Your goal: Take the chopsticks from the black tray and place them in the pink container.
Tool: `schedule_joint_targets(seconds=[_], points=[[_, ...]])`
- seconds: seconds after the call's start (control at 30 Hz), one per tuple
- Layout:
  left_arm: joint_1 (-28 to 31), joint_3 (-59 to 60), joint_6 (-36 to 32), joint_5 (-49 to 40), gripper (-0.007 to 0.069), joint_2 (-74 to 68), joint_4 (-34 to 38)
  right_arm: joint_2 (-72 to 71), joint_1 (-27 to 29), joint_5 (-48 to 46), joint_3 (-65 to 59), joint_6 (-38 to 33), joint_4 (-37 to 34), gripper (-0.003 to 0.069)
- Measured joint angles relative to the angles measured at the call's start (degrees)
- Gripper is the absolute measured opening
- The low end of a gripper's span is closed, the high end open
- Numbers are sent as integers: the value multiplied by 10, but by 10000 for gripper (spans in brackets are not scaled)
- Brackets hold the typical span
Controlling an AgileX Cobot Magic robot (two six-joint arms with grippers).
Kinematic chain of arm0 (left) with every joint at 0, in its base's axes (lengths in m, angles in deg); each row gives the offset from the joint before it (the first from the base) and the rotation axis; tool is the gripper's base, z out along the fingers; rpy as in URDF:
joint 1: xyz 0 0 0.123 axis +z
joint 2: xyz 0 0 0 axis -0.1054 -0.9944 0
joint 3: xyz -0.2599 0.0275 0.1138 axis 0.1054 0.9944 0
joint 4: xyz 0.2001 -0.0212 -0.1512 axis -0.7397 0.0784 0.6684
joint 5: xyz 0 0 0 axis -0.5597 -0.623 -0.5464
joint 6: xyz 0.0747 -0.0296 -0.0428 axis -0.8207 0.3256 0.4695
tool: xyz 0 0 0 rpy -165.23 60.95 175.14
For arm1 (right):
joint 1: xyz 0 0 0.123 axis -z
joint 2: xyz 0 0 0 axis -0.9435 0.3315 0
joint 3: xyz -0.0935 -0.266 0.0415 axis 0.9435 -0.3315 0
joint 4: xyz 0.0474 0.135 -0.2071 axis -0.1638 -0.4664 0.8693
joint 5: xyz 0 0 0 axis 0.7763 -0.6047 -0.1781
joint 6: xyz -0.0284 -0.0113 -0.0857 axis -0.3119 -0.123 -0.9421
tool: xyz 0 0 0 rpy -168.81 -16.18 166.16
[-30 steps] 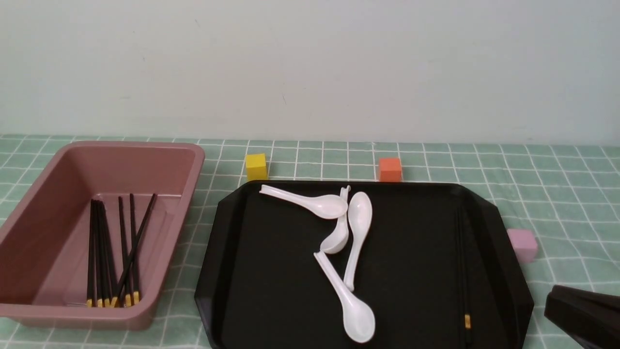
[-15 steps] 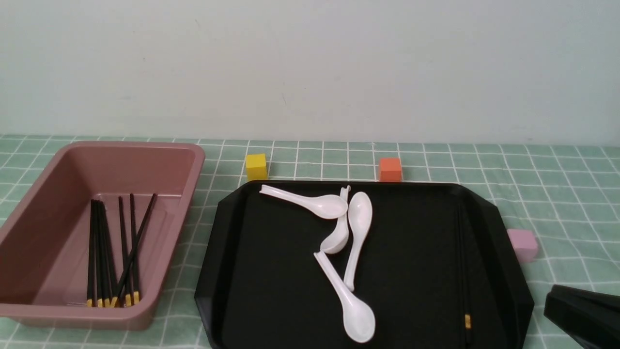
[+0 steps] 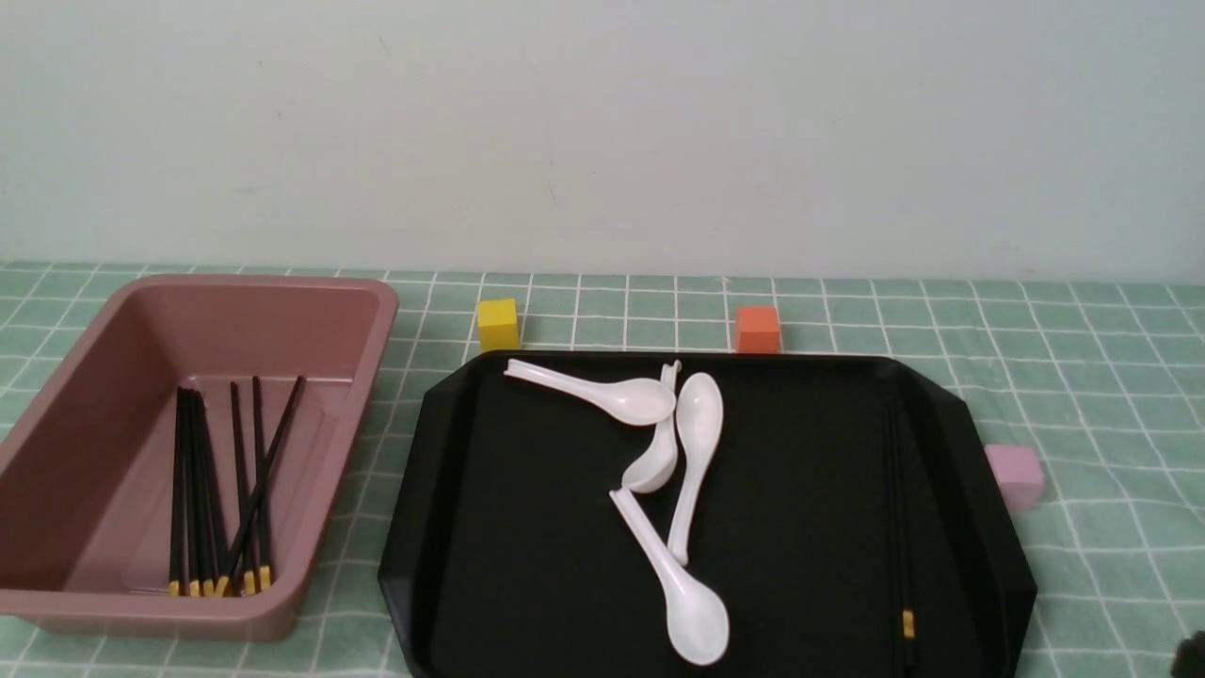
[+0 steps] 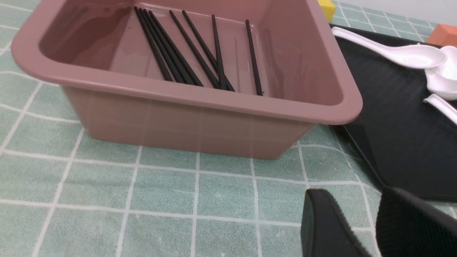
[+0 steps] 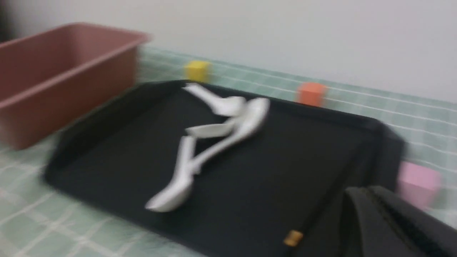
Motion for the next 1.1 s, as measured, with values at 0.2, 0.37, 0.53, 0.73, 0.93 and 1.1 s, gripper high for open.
schedule_joint_targets(seconds=[0.2, 0.37, 0.53, 0.73, 0.93, 1.1], points=[[0, 0, 0, 0, 239, 0, 0, -66, 107, -8, -48, 0, -5, 29], [0, 0, 0, 0, 239, 0, 0, -71, 140, -20, -52, 0, -7, 35], [0, 0, 0, 0, 239, 0, 0, -71, 145, -69, -52, 0, -7, 41], [0, 0, 0, 0, 239, 0, 0, -71, 145, -100, -49, 0, -7, 43], [0, 0, 0, 0, 239, 0, 0, -71, 145, -101, -49, 0, -7, 47], [0, 0, 0, 0, 239, 0, 0, -71, 145, -101, -49, 0, -7, 56]])
